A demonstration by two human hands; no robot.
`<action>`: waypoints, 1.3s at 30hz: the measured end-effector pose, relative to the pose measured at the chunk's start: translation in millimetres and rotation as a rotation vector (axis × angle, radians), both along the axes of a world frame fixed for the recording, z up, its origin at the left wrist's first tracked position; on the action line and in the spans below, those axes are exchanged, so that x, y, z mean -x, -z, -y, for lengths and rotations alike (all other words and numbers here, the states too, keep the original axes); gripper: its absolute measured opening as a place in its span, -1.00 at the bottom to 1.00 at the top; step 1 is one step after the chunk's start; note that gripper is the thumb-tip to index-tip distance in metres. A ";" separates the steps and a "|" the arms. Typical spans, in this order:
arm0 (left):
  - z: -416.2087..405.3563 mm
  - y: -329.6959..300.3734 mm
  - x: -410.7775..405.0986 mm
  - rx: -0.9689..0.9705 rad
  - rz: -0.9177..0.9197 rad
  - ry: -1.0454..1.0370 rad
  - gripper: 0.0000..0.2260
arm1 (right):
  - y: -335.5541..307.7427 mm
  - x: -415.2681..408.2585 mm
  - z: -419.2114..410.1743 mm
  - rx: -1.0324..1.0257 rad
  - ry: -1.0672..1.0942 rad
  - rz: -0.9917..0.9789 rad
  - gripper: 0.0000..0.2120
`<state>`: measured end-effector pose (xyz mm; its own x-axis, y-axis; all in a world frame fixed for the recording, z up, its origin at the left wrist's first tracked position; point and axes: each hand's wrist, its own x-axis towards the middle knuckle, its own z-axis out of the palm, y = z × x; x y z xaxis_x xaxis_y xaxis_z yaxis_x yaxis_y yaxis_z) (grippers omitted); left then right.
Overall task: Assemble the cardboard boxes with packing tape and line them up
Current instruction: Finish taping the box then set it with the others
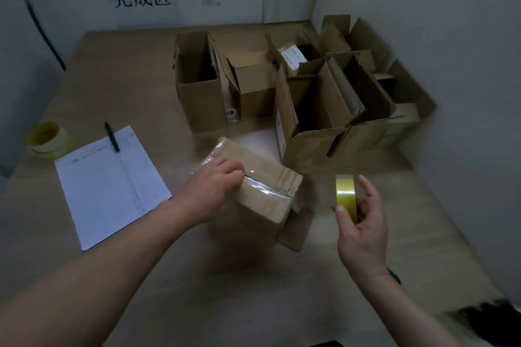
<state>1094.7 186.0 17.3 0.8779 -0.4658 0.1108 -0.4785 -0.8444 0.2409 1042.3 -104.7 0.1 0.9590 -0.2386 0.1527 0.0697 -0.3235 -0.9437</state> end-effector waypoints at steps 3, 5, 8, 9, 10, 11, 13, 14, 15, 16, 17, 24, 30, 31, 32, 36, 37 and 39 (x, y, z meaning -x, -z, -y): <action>26.7 -17.0 -3.2 0.072 -0.113 -0.264 -0.69 | -6.5 0.7 0.6 -0.010 -0.022 0.019 -0.40; 56.8 -22.1 6.4 -0.087 -0.249 -0.454 -0.32 | -10.0 0.9 0.3 -0.007 -0.030 0.027 -0.39; 91.4 -8.8 25.3 -0.199 -0.321 -0.501 -0.09 | -16.6 2.2 -0.3 -0.008 -0.033 0.053 -0.39; 94.0 -3.5 29.1 -0.215 -0.315 -0.497 -0.09 | -17.6 2.3 0.4 -0.005 -0.034 0.057 -0.39; 91.9 0.2 31.3 -0.217 -0.309 -0.482 -0.09 | -17.8 2.1 1.4 -0.003 -0.029 0.061 -0.38; 87.3 1.9 31.5 -0.207 -0.301 -0.455 -0.11 | -17.6 1.8 2.4 -0.001 -0.022 0.064 -0.38; 73.1 1.1 28.6 -0.176 -0.314 -0.353 -0.13 | -17.2 2.2 2.5 -0.004 -0.018 0.065 -0.37; 64.2 -1.4 25.4 -0.177 -0.341 -0.291 -0.12 | -17.1 2.9 1.9 -0.010 -0.021 0.064 -0.37; 54.9 -5.1 20.6 -0.188 -0.370 -0.233 -0.11 | -17.4 3.7 1.1 -0.017 -0.027 0.065 -0.37; 46.6 -8.7 15.8 -0.205 -0.398 -0.185 -0.09 | -17.7 4.6 0.3 -0.021 -0.034 0.067 -0.37; 40.3 -12.4 11.5 -0.226 -0.428 -0.148 -0.07 | -17.6 5.3 -0.5 -0.022 -0.040 0.069 -0.37; 55.6 -6.3 17.8 -0.118 -0.339 -0.243 -0.17 | -14.2 8.2 -4.6 0.004 -0.053 0.063 -0.37; 66.5 25.8 27.8 -0.124 -0.084 -0.270 -0.39 | -13.8 9.4 -4.9 0.008 -0.075 0.073 -0.36; 65.5 22.8 26.4 -0.140 -0.108 -0.262 -0.40 | -15.4 9.8 -5.5 0.004 -0.085 0.079 -0.35; 63.1 19.6 23.8 -0.146 -0.145 -0.246 -0.41 | -17.8 10.3 -6.2 -0.003 -0.100 0.087 -0.34; 51.9 -2.2 8.8 -0.151 -0.290 -0.144 -0.30 | -25.3 12.0 -6.4 0.017 -0.220 0.116 -0.25; 52.6 -11.3 8.2 -0.120 -0.312 -0.136 -0.26 | -26.4 12.4 -6.1 0.025 -0.245 0.128 -0.23; 62.4 -30.1 10.2 0.133 -0.347 -0.183 -0.26 | -27.4 14.6 -5.1 0.049 -0.286 0.136 -0.24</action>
<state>1084.5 123.6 47.4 0.9408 -0.3000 -0.1576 -0.1943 -0.8585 0.4745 1027.8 -99.6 27.4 0.9561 0.0486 0.2891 0.2893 -0.3171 -0.9032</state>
